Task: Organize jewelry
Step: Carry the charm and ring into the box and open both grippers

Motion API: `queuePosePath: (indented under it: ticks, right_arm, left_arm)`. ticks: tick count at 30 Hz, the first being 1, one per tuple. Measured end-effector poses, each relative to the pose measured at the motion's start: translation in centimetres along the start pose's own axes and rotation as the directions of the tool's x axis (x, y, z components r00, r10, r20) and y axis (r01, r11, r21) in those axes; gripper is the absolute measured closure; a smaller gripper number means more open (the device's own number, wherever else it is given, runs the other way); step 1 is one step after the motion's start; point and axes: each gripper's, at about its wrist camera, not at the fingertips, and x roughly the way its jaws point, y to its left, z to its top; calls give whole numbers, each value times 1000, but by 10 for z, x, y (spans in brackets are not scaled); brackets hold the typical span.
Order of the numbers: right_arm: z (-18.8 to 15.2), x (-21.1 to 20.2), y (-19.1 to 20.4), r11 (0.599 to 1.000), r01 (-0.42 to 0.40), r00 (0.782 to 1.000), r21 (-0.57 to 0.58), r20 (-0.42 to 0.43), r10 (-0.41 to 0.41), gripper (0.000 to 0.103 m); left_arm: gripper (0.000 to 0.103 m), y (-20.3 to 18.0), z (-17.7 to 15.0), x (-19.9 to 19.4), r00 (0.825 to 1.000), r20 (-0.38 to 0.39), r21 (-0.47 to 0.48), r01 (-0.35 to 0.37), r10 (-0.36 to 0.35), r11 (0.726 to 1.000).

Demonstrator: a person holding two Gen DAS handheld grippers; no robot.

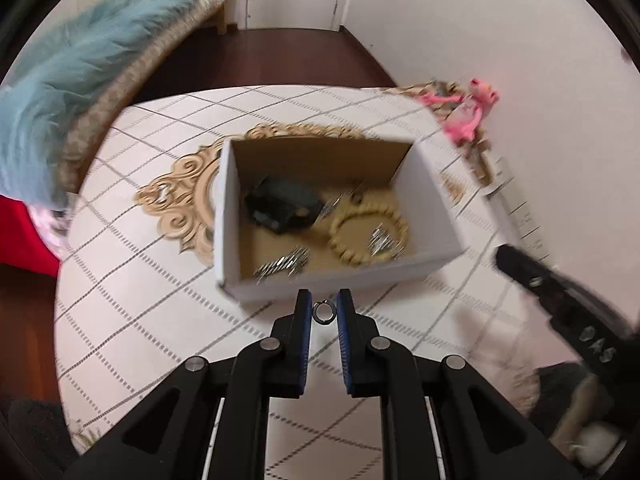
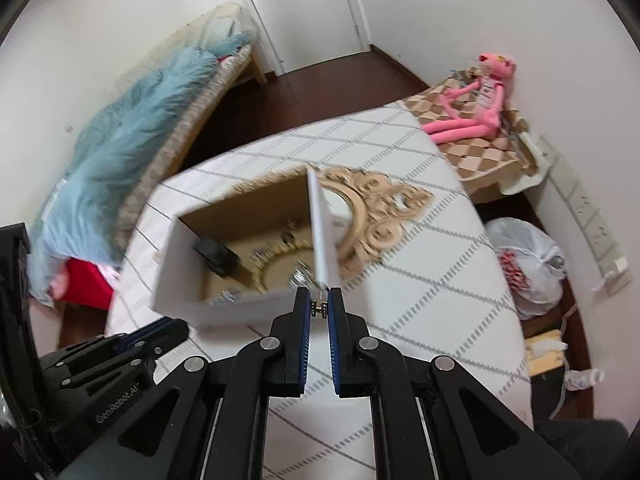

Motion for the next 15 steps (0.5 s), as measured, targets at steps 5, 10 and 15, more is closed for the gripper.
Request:
queuePosePath:
  ticks: [5,10,15]
  right_arm:
    - [43,20,10,996,-94,995,8,-44,94,94]
    - [66,54,18,992,-125,980,10,-157,125,94]
    - [70,82,18,993,-119,959,25,-257,121,87]
  left_arm:
    - [93,9,39,1,999,-14,-21,50,-50,999]
    - [92,21,61,11,997,-60,-58,40,-43,998]
    - [89,35,67,10,997,-69,-108,12,-20,994]
